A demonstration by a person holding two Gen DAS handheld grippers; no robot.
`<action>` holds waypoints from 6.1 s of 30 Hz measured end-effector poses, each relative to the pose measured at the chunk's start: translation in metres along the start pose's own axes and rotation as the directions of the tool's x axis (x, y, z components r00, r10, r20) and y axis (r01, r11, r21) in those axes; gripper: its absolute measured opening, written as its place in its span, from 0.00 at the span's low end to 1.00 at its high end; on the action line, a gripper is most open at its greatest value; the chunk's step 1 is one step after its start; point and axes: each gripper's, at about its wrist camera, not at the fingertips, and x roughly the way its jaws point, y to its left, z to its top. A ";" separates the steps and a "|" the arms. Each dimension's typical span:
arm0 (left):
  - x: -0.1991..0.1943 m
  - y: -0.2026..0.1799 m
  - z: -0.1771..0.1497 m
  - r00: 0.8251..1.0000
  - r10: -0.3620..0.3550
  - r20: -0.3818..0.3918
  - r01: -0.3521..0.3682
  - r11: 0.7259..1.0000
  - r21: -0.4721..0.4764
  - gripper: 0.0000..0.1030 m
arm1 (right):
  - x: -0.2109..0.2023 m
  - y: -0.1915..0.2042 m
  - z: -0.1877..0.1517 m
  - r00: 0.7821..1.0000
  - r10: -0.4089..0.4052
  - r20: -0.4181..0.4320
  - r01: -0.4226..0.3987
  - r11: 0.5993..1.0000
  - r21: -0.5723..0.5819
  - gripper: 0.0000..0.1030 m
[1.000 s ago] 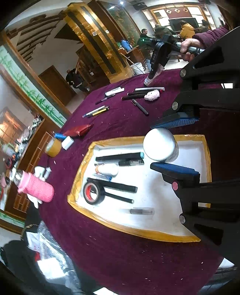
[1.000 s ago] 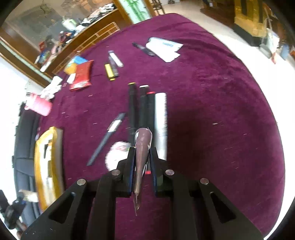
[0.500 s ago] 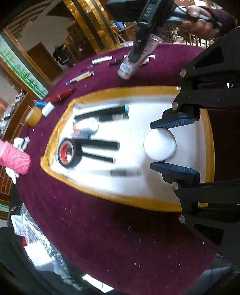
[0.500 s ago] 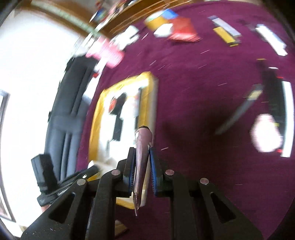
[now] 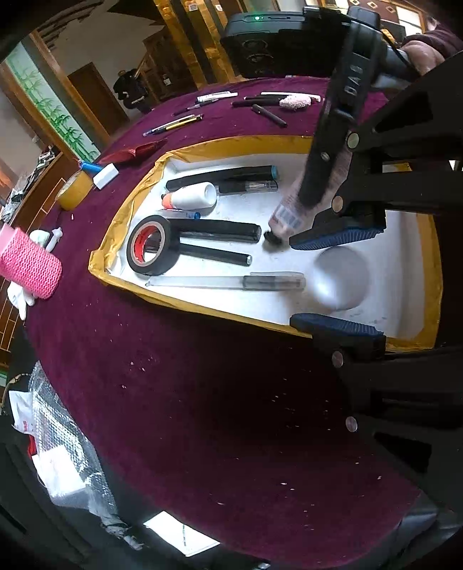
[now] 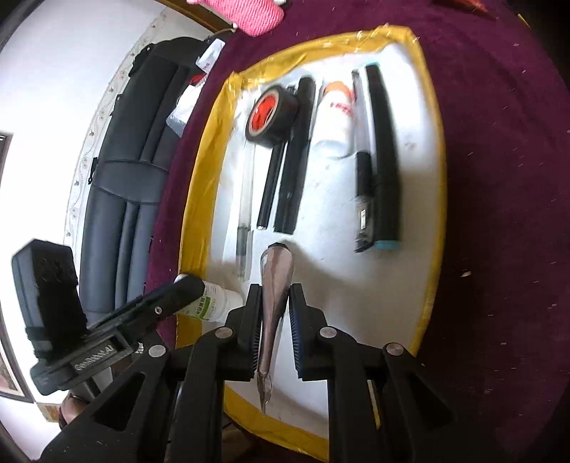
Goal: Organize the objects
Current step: 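Lower the bottle and cream tube into the tray and open both tools, then move both open tools back to the pile of markers, then grasp the gold-banded black pen with the left tool while the right tool grasps the pink fluffy toy, then carry the black pen and pink toy into the tray and open both tools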
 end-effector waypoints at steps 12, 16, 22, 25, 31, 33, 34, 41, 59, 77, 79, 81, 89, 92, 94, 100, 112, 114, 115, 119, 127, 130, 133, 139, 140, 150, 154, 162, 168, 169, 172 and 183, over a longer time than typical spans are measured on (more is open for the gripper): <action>-0.040 0.001 0.016 0.990 -0.084 0.114 0.086 0.996 -0.014 0.48 | 0.025 0.017 -0.009 0.999 -0.038 -0.038 0.037 0.998 -0.052 0.13; -0.047 0.006 0.017 0.987 -0.090 0.134 0.093 0.995 -0.021 0.48 | 0.036 0.026 -0.012 0.997 -0.060 -0.054 0.055 0.995 -0.088 0.13; -0.052 0.010 0.015 0.985 -0.089 0.148 0.094 0.995 -0.031 0.48 | 0.046 0.042 -0.014 0.994 -0.090 -0.055 0.081 0.987 -0.139 0.13; -0.055 0.013 0.015 0.984 -0.088 0.155 0.096 0.995 -0.040 0.49 | 0.047 0.044 -0.015 0.993 -0.101 -0.054 0.092 0.985 -0.144 0.14; -0.061 0.012 0.013 0.982 -0.086 0.167 0.094 0.995 -0.042 0.49 | 0.044 0.038 -0.014 0.992 -0.114 -0.057 0.106 0.987 -0.119 0.15; -0.061 0.009 0.014 0.982 -0.086 0.168 0.093 0.995 -0.040 0.49 | 0.041 0.036 -0.010 0.991 -0.128 -0.045 0.122 0.986 -0.117 0.19; -0.061 0.008 0.013 0.982 -0.086 0.168 0.094 0.995 -0.039 0.49 | 0.038 0.036 -0.009 0.990 -0.135 -0.033 0.131 0.984 -0.118 0.21; -0.055 -0.009 0.014 0.984 -0.079 0.161 0.084 0.996 -0.022 0.49 | 0.008 0.030 -0.008 0.988 -0.148 0.054 0.152 0.984 -0.094 0.34; -0.035 -0.120 0.001 0.984 0.004 0.177 -0.030 0.989 0.146 0.49 | -0.120 -0.004 -0.031 0.838 -0.369 0.403 0.436 0.896 -0.086 0.43; -0.006 -0.223 -0.039 0.989 -0.015 0.148 -0.011 0.985 0.173 0.49 | -0.201 -0.081 -0.054 0.740 -0.487 0.464 0.569 0.821 -0.044 0.48; -0.003 -0.230 -0.042 0.989 -0.017 0.146 -0.009 0.985 0.175 0.49 | -0.206 -0.089 -0.055 0.738 -0.492 0.462 0.574 0.818 -0.047 0.48; -0.001 -0.239 -0.045 0.989 -0.015 0.148 -0.011 0.984 0.176 0.49 | -0.211 -0.095 -0.056 0.738 -0.494 0.460 0.576 0.816 -0.048 0.48; 0.013 -0.265 -0.055 0.992 -0.005 0.122 -0.018 0.982 0.187 0.49 | -0.221 -0.122 -0.056 0.752 -0.491 0.440 0.560 0.828 -0.035 0.48; 0.021 -0.275 -0.057 0.995 -0.005 0.104 -0.017 0.978 0.207 0.49 | -0.224 -0.134 -0.056 0.756 -0.494 0.430 0.551 0.834 -0.010 0.48; 0.028 -0.284 -0.059 0.996 0.002 0.090 -0.023 0.973 0.230 0.49 | -0.229 -0.146 -0.055 0.761 -0.494 0.422 0.537 0.843 0.017 0.48; 0.059 -0.300 -0.056 0.997 0.042 0.070 -0.062 0.945 0.320 0.49 | -0.281 -0.201 -0.068 0.639 -0.531 0.557 0.476 0.841 0.256 0.56; 0.130 -0.340 -0.036 0.990 0.096 0.101 -0.138 0.785 0.604 0.49 | -0.278 -0.289 -0.075 0.796 -0.489 0.358 0.319 0.840 0.439 0.74; 0.140 -0.345 -0.035 0.991 0.099 0.095 -0.137 0.747 0.650 0.46 | -0.276 -0.290 -0.077 0.798 -0.487 0.354 0.325 0.844 0.427 0.74; 0.148 -0.348 -0.035 0.992 0.106 0.076 -0.129 0.728 0.673 0.36 | -0.276 -0.291 -0.079 0.799 -0.486 0.354 0.326 0.845 0.424 0.74; 0.171 -0.351 -0.033 0.985 0.161 0.056 -0.151 0.675 0.722 0.17 | -0.275 -0.295 -0.079 0.804 -0.481 0.349 0.330 0.850 0.411 0.74; 0.180 -0.369 -0.044 0.971 0.154 0.184 -0.239 0.582 0.777 0.16 | -0.267 -0.291 -0.071 0.825 -0.452 0.340 0.325 0.870 0.370 0.74; 0.177 -0.364 -0.036 0.983 0.142 0.113 -0.179 0.658 0.732 0.09 | -0.262 -0.278 -0.064 0.837 -0.422 0.348 0.321 0.894 0.312 0.74; 0.170 -0.355 -0.036 0.987 0.132 0.088 -0.156 0.692 0.705 0.07 | -0.254 -0.258 -0.057 0.854 -0.385 0.351 0.321 0.919 0.229 0.74; 0.124 -0.323 -0.043 0.996 0.043 0.077 -0.081 0.793 0.604 0.07 | -0.224 -0.217 -0.040 0.887 -0.334 0.320 0.338 0.940 0.044 0.74; 0.116 -0.320 -0.044 0.996 0.031 0.083 -0.074 0.803 0.591 0.07 | -0.218 -0.211 -0.037 0.887 -0.337 0.314 0.349 0.937 0.019 0.74; 0.040 -0.257 -0.045 0.986 -0.076 0.147 0.011 0.915 0.403 0.07 | -0.161 -0.186 -0.023 0.844 -0.457 0.282 0.508 0.850 -0.140 0.50; 0.022 -0.215 -0.042 0.983 -0.043 0.179 -0.012 0.955 0.298 0.07 | -0.159 -0.183 -0.019 0.847 -0.461 0.266 0.505 0.854 -0.128 0.32; -0.002 -0.140 -0.034 0.971 0.058 0.231 -0.093 0.985 0.143 0.07 | -0.173 -0.168 -0.018 0.879 -0.393 0.271 0.422 0.905 -0.057 0.30; -0.007 -0.092 -0.014 0.967 0.116 0.227 -0.135 0.988 0.071 0.07 | -0.171 -0.115 -0.016 0.903 -0.309 0.299 0.349 0.932 -0.093 0.31; -0.008 -0.088 -0.012 0.966 0.125 0.225 -0.144 0.987 0.072 0.07 | -0.168 -0.104 -0.016 0.909 -0.293 0.298 0.336 0.936 -0.105 0.31; -0.001 -0.076 0.004 0.965 0.162 0.205 -0.181 0.980 0.079 0.07 | -0.154 -0.073 -0.016 0.925 -0.250 0.285 0.300 0.943 -0.145 0.31; 0.041 -0.054 0.041 0.976 0.196 0.095 -0.210 0.962 0.176 0.07 | -0.089 0.003 -0.012 0.971 -0.132 0.197 0.173 0.963 -0.208 0.31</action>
